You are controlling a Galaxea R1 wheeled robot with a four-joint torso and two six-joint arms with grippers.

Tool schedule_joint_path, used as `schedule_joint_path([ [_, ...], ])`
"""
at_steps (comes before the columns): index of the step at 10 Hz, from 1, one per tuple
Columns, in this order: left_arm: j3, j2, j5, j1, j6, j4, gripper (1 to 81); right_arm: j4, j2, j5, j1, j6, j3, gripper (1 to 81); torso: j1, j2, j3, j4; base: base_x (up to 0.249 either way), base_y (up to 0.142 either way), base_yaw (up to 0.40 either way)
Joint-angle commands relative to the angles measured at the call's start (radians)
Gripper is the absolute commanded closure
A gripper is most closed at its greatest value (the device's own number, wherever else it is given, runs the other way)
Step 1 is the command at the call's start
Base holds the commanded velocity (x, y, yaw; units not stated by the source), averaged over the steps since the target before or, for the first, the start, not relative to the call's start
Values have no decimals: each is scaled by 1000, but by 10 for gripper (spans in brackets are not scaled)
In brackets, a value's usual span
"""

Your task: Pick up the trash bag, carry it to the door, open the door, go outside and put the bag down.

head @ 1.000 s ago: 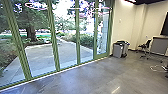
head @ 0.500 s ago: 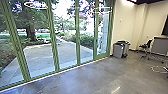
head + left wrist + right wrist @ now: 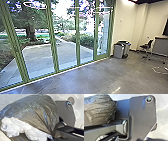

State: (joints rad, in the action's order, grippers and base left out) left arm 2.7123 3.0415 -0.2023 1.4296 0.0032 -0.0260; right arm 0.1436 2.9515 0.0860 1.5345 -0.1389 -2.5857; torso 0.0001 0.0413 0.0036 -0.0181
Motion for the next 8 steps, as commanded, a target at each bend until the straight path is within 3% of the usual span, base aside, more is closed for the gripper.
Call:
schedule_joint_path([
  [1, 0, 1, -58, -73, 8, -6, 811, 8, -1, 54, -59, 2, 3, 10, 0, 0, 0, 0, 101, -64, 0],
  [8, 0, 1, -58, -73, 7, -14, 811, 5, -1, 52, -61, 4, 1, 10, 0, 0, 0, 0, 102, -64, 0],
])
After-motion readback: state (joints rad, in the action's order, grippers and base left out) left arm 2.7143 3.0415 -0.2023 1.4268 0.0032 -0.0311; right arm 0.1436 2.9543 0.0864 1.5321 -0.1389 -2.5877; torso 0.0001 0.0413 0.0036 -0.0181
